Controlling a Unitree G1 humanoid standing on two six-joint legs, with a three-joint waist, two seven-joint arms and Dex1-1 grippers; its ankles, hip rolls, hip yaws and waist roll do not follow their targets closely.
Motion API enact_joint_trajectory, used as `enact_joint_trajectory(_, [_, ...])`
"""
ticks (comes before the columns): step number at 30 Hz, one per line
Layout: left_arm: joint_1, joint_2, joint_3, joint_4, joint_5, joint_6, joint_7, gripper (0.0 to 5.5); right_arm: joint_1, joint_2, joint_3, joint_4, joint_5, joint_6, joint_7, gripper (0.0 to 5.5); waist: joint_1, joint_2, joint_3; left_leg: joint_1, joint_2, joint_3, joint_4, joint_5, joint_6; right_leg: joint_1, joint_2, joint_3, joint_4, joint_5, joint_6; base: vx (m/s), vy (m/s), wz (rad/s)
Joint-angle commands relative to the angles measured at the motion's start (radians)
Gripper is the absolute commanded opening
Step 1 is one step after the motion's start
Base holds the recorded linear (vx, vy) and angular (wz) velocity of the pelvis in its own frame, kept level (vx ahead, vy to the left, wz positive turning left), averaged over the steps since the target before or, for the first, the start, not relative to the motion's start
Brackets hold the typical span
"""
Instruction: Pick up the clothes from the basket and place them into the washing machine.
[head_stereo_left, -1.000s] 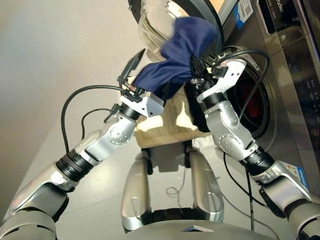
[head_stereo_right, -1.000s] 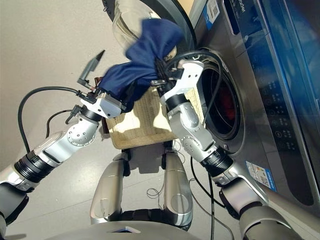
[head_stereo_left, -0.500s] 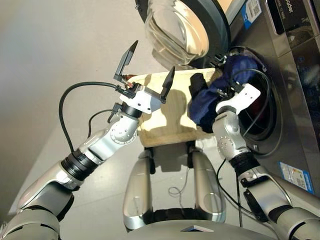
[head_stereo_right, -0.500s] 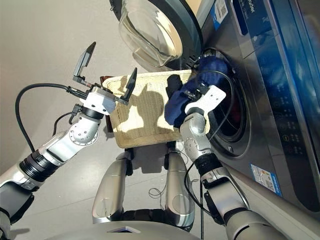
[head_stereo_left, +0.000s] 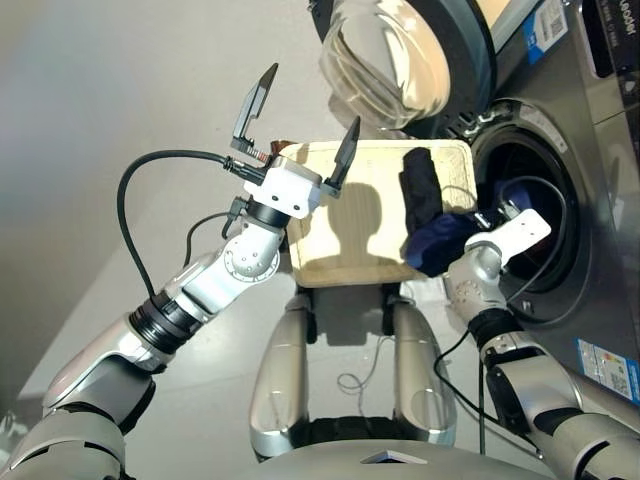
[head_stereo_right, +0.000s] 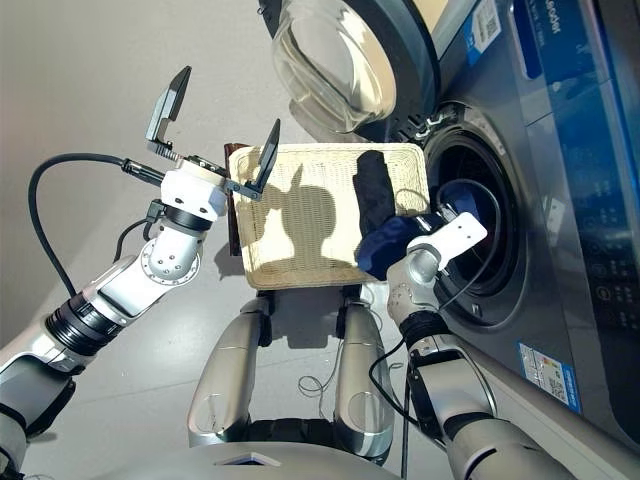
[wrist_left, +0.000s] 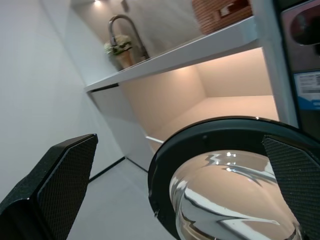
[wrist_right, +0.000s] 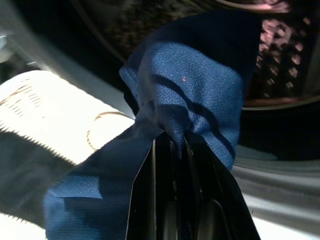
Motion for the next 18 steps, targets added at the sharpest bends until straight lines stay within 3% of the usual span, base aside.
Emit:
enact_joint_trajectory(1, [-0.032,-0.021,0.031,-0.14,-0.024,-0.066,0.027,5.5,-0.06,-0.085,-0.034,-0.003,-0.006,-0.067,-0.036,0.0,0.021,0.02,-0.015,-0.032,0.034,0.026,0.168,-0.1,-0.039,-0.019,-0.019,0.069,0.035,-0.024,0.064,0.0,0.0,0.0])
enact_joint_trajectory(9, [-0.014,-0.033,0.019,-0.187,-0.06,-0.08,0.012,5.5,-0.115,-0.298,-0.023,0.039,-0.21,0.007,-0.147,0.0,0.022,0.035,-0.015,-0.27,0.043,0.007,0.342,-0.139,-0.034,-0.271,-0.008,0.08,0.225,-0.069,0.053,-0.067,-0.03,0.057])
enact_joint_trajectory(12, [0.013,-0.019,0.05,-0.223,-0.07,-0.082,-0.003,5.5,-0.121,-0.379,-0.022,0.006,-0.277,0.033,-0.178,0.0,0.012,0.037,-0.015,-0.359,0.048,0.013,0.402,-0.161,-0.031,-0.376,-0.001,0.094,0.293,-0.093,0.051,-0.036,-0.004,0.011])
enact_joint_trajectory(18, [0.021,0.008,0.065,-0.242,-0.046,-0.072,0.015,5.5,-0.146,-0.561,-0.029,0.024,-0.37,0.085,-0.225,0.0,-0.002,0.026,-0.015,-0.482,0.061,0.018,0.447,-0.166,-0.039,-0.506,-0.005,0.106,0.341,-0.092,0.056,-0.024,-0.008,-0.019])
